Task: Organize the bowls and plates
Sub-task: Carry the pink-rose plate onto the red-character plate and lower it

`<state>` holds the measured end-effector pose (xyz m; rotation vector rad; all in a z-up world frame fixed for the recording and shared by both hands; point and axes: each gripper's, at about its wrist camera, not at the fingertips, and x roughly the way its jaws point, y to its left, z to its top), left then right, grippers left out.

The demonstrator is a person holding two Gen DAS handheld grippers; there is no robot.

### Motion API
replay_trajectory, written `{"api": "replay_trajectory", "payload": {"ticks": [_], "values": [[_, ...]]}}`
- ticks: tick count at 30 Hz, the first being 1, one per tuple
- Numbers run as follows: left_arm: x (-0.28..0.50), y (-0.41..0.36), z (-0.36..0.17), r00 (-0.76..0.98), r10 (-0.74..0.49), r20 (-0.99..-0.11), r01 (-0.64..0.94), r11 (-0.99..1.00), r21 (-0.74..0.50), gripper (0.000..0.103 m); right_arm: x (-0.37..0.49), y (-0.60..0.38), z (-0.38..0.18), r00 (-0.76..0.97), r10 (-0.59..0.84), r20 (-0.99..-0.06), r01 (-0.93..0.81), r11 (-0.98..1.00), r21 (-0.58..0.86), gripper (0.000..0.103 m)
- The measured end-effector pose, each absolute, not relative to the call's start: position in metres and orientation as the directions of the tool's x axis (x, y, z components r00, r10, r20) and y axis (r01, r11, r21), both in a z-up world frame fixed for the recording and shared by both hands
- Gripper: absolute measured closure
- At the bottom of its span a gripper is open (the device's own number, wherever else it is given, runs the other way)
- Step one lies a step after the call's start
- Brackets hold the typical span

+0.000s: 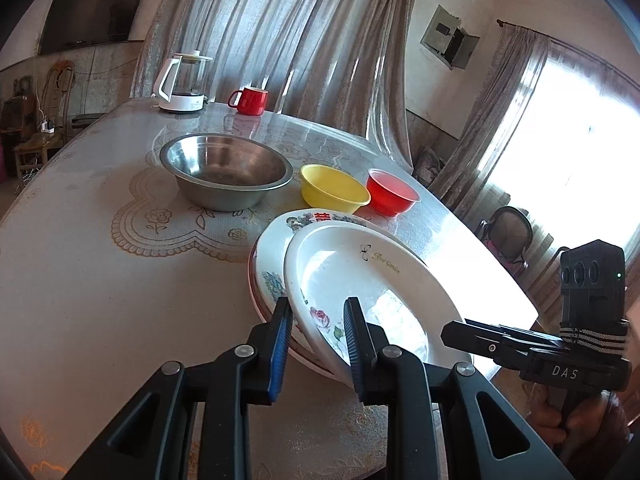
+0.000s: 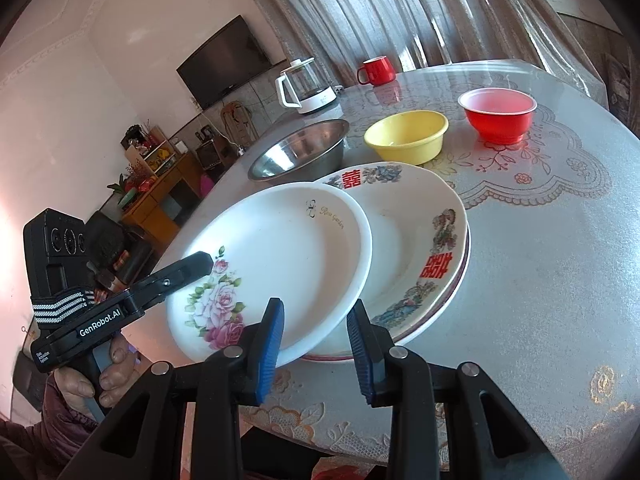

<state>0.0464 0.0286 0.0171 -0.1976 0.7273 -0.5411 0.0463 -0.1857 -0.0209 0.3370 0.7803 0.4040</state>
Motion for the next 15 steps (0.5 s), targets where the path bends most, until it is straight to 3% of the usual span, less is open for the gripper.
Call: {"api": "replay_trajectory", "payload": {"ticks": [15], "values": [[0.057,0.019,0.003,0.571,-0.539,-0.619,0.387,0.842,-0.377,0.077,0.050,-0.198,-0.028,0.647,0.440,-0.622,-0.166,0.878,0.448,0.071]]}}
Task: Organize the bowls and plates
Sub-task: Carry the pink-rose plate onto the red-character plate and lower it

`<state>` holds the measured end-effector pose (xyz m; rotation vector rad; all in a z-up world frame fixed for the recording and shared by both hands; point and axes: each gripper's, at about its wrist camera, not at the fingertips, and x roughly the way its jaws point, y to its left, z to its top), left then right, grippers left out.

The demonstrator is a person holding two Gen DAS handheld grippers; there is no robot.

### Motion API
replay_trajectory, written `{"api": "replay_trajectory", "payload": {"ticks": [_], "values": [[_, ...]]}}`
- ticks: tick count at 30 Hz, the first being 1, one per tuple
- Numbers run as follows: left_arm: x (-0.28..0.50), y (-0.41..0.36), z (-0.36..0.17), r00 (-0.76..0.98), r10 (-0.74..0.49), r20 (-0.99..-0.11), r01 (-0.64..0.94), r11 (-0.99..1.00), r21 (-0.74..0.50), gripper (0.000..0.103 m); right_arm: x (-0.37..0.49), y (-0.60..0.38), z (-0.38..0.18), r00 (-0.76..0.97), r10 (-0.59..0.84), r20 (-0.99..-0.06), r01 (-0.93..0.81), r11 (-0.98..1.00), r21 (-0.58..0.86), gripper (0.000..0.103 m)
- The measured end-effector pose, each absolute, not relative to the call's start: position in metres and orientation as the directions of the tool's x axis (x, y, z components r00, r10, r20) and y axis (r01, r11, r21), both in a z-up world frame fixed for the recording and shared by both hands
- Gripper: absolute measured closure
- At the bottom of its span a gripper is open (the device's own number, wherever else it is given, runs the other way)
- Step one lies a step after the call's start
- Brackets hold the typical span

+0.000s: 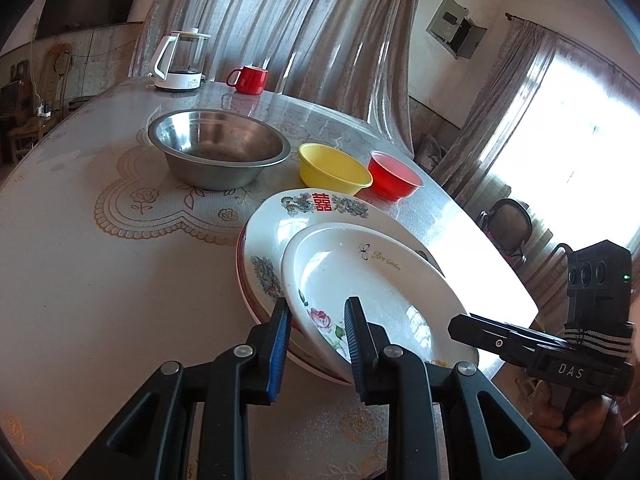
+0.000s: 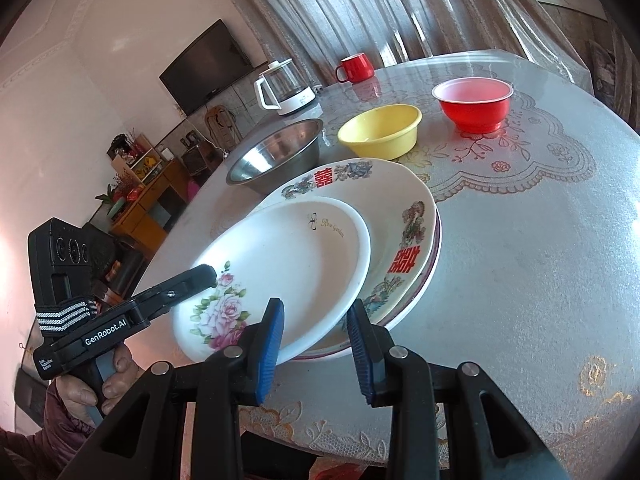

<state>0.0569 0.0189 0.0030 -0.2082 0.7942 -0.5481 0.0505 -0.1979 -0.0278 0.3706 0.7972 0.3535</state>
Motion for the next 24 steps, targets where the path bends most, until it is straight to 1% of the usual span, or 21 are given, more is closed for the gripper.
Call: {"api": "replay_trajectory", "payload": {"ticks": [13,20,22,24], "values": [[0.0657,0.0109,-0.0006,0.552,-0.541,-0.635,0.386,0.840,-0.381,0.071,0.0536,-0.1998,-0.0286,0.661,0.417,-0.624,-0.128,0.882,0.453,0.069],[0.0659,0.0104,-0.0003,0.542,-0.556,-0.631,0.385,0.831,-0.401,0.067,0.0562,-0.2023,-0.0291,0.661,0.421,-0.621,-0.117,0.875,0.469,0.068],[0.0668,0.0117,-0.0007,0.536,-0.568,-0.625,0.381,0.823,-0.421,0.063,0.0564,-0.2031,-0.0291,0.660,0.425,-0.620,-0.111,0.871,0.479,0.067],[0.0665,0.0118,-0.0006,0.538,-0.568,-0.623,0.382,0.823,-0.421,0.063,0.0565,-0.2050,-0.0295,0.659,0.432,-0.615,-0.104,0.863,0.495,0.065]]}}
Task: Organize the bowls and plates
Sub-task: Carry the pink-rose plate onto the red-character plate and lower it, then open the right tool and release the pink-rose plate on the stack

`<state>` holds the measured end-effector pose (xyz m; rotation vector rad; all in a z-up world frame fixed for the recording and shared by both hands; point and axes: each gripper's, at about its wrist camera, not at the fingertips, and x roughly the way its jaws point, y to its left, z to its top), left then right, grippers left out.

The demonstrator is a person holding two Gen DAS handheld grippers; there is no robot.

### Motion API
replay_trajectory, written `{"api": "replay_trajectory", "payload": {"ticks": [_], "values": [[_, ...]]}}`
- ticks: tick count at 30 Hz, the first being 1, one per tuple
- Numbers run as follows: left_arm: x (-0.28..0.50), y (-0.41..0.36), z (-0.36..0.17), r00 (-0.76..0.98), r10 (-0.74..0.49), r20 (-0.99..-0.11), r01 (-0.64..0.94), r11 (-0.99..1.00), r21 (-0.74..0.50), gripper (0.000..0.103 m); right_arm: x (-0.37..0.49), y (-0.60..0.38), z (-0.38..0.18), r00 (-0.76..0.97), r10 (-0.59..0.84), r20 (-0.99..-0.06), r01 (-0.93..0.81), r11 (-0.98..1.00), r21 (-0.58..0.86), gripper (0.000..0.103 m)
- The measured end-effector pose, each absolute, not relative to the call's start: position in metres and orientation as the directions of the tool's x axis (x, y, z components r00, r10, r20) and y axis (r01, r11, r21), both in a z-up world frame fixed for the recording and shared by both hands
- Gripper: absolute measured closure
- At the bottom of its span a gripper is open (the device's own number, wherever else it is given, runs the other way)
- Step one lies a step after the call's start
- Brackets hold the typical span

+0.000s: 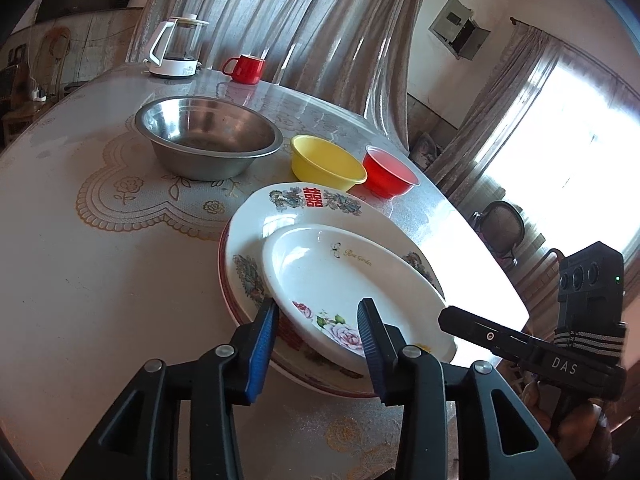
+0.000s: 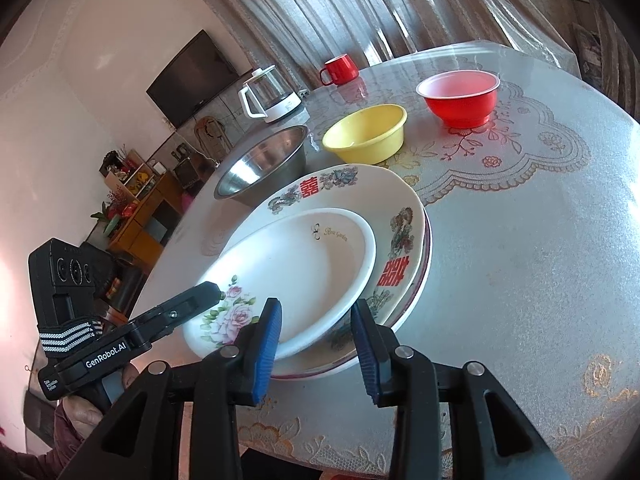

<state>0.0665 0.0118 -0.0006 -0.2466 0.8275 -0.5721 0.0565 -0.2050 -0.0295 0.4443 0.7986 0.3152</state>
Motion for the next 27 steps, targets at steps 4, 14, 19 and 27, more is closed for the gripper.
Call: {"api": "replay_trajectory", "payload": {"ticks": [4,14,19,27], "values": [[0.064,0.009,0.000,0.536,-0.571,-0.622,0.397,0.821,-0.411,0.063,0.056,-0.204,-0.029,0.660,0.429,-0.616,-0.111,0.867,0.485,0.065],[0.062,0.012,0.001,0.542,-0.570,-0.617,0.390,0.821,-0.416,0.060,0.057,-0.200,-0.030,0.655,0.435,-0.618,-0.123,0.868,0.481,0.065],[0.061,0.012,0.002,0.555,-0.553,-0.621,0.383,0.833,-0.399,0.060,0.059,-0.206,-0.025,0.673,0.421,-0.609,-0.113,0.871,0.477,0.065],[0.064,0.016,-0.002,0.577,-0.500,-0.646,0.341,0.866,-0.366,0.053,0.079,-0.223,-0.020,0.727,0.315,-0.610,-0.017,0.897,0.442,0.065]]}}
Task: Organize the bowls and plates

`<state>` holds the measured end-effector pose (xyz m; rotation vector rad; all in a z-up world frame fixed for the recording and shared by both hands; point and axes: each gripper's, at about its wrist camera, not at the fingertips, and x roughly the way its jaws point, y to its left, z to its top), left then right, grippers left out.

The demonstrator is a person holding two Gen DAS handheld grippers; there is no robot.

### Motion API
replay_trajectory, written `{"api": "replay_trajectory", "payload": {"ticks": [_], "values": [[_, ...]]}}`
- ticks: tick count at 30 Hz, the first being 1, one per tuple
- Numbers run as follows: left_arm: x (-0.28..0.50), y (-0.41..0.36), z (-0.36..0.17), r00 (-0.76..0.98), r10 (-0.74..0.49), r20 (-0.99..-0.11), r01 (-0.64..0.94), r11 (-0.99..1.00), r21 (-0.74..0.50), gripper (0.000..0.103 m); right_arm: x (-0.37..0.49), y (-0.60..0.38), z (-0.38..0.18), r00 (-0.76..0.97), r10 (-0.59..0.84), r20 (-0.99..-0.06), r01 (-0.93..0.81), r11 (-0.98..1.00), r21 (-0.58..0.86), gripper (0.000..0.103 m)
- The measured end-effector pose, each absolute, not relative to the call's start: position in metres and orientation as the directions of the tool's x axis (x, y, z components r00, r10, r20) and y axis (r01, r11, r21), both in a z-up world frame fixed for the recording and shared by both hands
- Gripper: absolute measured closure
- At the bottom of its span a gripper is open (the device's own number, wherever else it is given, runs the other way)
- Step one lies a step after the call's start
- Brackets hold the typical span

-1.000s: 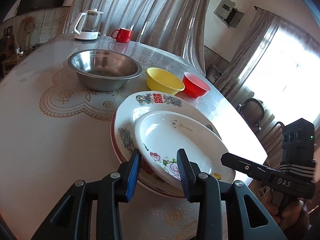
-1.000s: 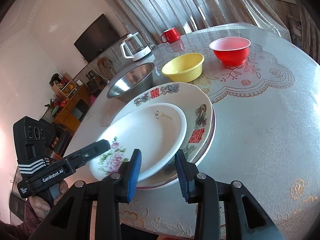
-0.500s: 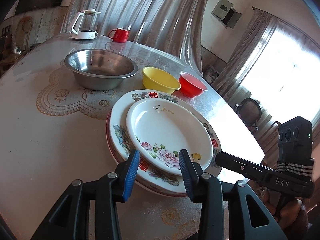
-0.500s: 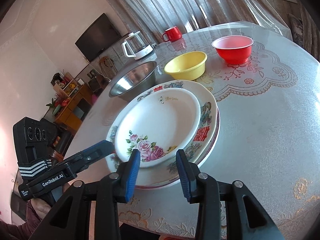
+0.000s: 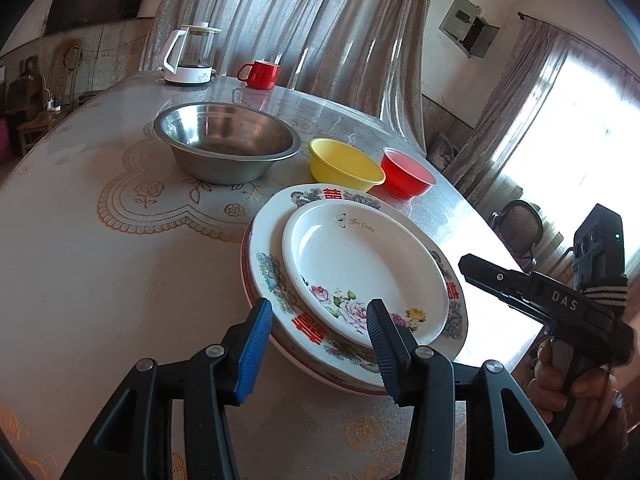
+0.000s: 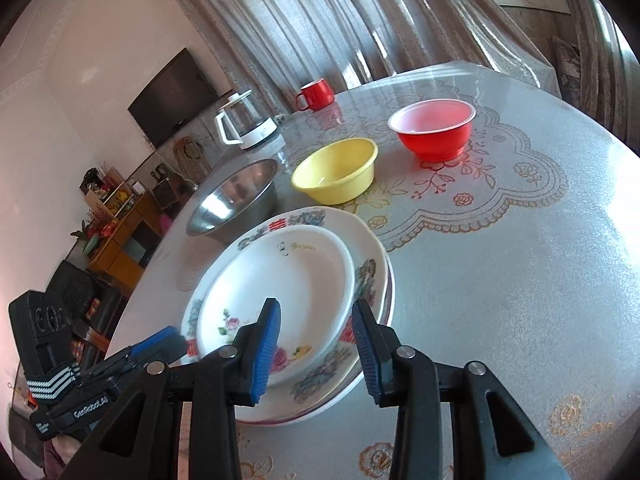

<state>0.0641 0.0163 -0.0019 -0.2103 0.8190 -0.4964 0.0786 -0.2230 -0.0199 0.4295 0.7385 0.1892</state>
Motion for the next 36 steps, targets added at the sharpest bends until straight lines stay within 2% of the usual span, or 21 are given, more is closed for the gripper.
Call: {"api": "replay_trajectory", "payload": {"ticks": [7,13,16,32,36], "values": [[0.070,0.019,-0.008,0.573,-0.485,-0.661,0.317,0.875,-0.367,0.052,0.107,-0.244,-0.033,0.731,0.216,-0.647,0.102,0.903,0.417,0.065],[0.073,0.016,-0.009,0.566,-0.498,-0.657,0.329,0.867,-0.373,0.052,0.124,-0.237,-0.045,0.693,0.257,-0.674,0.065,0.908,0.414,0.068],[0.074,0.014,-0.009,0.565,-0.501,-0.656,0.334,0.866,-0.373,0.052,0.121,-0.228,-0.044,0.703,0.218,-0.677,0.054,0.933,0.356,0.068],[0.074,0.009,-0.008,0.570,-0.478,-0.669,0.325,0.878,-0.351,0.049,0.112,-0.216,-0.037,0.709,0.146,-0.690,0.039,0.969,0.245,0.070],[0.072,0.008,-0.009,0.570,-0.467,-0.676,0.323,0.884,-0.339,0.049,0.112,-0.217,-0.037,0.712,0.165,-0.682,0.028,0.964,0.263,0.070]]}}
